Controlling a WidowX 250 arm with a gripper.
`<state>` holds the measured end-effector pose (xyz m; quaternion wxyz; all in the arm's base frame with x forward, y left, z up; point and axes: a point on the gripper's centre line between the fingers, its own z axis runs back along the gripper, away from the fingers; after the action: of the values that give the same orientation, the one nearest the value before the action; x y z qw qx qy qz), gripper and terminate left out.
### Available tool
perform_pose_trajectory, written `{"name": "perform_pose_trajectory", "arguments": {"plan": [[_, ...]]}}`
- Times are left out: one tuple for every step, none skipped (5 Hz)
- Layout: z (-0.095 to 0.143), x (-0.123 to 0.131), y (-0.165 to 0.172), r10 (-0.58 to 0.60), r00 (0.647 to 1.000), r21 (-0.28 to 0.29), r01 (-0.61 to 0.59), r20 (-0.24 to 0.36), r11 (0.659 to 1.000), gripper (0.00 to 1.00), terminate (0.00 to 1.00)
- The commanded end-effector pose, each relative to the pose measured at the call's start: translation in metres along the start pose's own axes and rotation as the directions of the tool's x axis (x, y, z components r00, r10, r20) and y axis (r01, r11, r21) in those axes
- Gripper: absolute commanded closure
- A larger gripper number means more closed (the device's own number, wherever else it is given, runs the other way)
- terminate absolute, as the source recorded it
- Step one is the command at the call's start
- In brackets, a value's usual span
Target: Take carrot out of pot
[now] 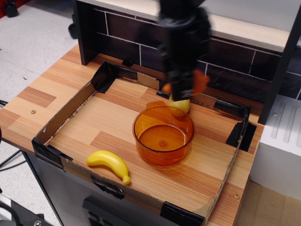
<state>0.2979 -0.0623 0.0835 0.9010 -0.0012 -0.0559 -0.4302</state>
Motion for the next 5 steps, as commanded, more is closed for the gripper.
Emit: {"name": "perform_pose_trajectory", "arguments": {"plan": [[-0.024, 0.042, 0.009, 0.046, 0.998, 0.008, -0.046, -0.038, 0.999, 1.00, 0.00], [-0.041, 0.041, 0.008, 0.052, 0.995, 0.010, -0.051, -0.080, 0.999, 1.00, 0.00], [-0.051, 0.037, 0.007, 0.045, 0.993, 0.023, -0.043, -0.105, 0.999, 1.00, 0.00], [-0.059, 0.037, 0.009, 0.057, 0.991, 0.028, -0.054, -0.123, 0.998, 1.00, 0.00], [-0.063, 0.038, 0.008, 0.059, 0.990, 0.023, -0.056, -0.129, 0.998, 0.00, 0.00]]}}
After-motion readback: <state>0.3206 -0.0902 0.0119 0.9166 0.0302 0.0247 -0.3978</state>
